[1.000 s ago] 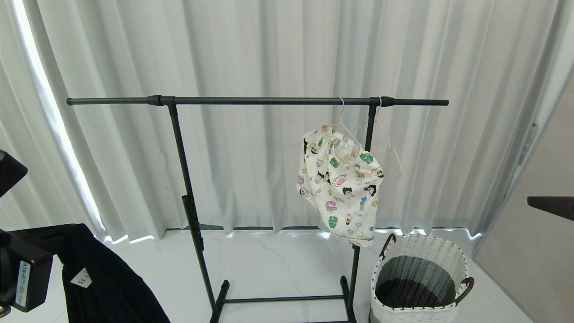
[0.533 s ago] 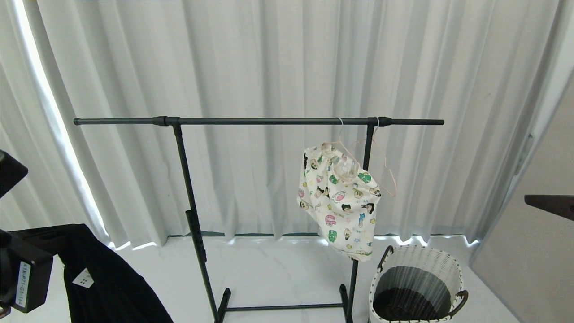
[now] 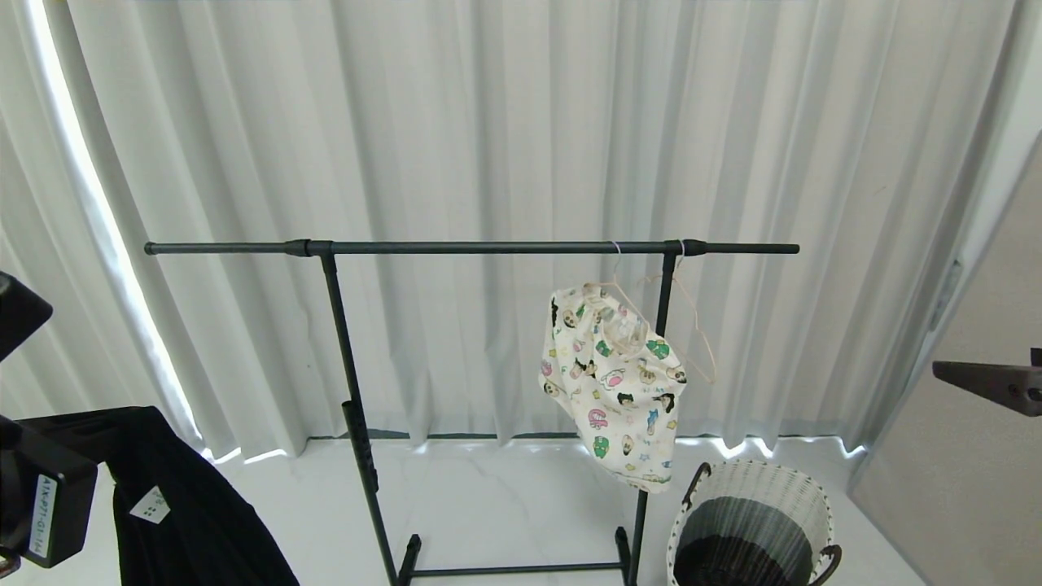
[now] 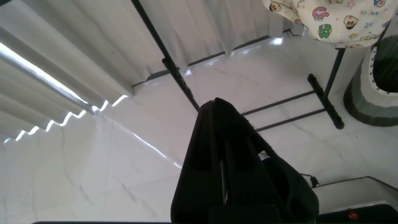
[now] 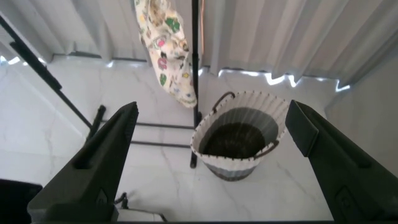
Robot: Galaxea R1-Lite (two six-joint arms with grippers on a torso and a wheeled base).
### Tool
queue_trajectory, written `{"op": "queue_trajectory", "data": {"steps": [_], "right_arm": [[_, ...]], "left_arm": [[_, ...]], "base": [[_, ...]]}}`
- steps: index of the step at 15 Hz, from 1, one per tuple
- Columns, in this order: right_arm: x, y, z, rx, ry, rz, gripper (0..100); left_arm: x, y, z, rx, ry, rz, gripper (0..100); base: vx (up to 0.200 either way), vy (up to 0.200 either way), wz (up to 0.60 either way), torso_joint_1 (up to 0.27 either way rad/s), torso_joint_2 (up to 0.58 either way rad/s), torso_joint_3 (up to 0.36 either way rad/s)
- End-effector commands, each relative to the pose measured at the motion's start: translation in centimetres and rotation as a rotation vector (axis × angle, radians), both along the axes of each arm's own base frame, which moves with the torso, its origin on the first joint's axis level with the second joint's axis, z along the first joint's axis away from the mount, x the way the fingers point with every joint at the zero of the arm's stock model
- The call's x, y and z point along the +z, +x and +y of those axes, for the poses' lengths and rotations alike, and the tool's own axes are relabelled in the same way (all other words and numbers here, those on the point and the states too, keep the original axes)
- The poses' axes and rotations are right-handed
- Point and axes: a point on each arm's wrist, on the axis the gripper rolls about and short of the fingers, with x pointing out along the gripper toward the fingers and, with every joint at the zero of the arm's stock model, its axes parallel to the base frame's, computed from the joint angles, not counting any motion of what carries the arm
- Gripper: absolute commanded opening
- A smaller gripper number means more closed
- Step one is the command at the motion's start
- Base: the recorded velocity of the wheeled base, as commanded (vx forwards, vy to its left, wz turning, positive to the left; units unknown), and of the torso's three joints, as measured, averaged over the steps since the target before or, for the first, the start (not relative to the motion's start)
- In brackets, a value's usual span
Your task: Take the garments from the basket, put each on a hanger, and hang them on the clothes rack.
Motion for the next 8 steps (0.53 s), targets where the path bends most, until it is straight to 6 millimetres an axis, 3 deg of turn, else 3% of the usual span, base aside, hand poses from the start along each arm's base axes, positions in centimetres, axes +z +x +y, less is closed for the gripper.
{"op": "queue_trajectory", "data": {"steps": [1, 8], "right_arm": [[-0.8, 0.2, 0.1, 0.003, -0.016, 0.03, 100], [-1.5, 1.4, 0.4, 0.019, -0.027, 0.075, 100]], "left_arm": [[0.0, 0.1, 0.0, -0.001, 0.0, 0.002, 0], [0.1, 0.0, 0.0, 0.001, -0.001, -0.006, 0]], "base": [[0.2, 0.0, 0.0, 0.027, -0.04, -0.022], [0.2, 0.0, 0.0, 0.007, 0.0, -0.001]]}}
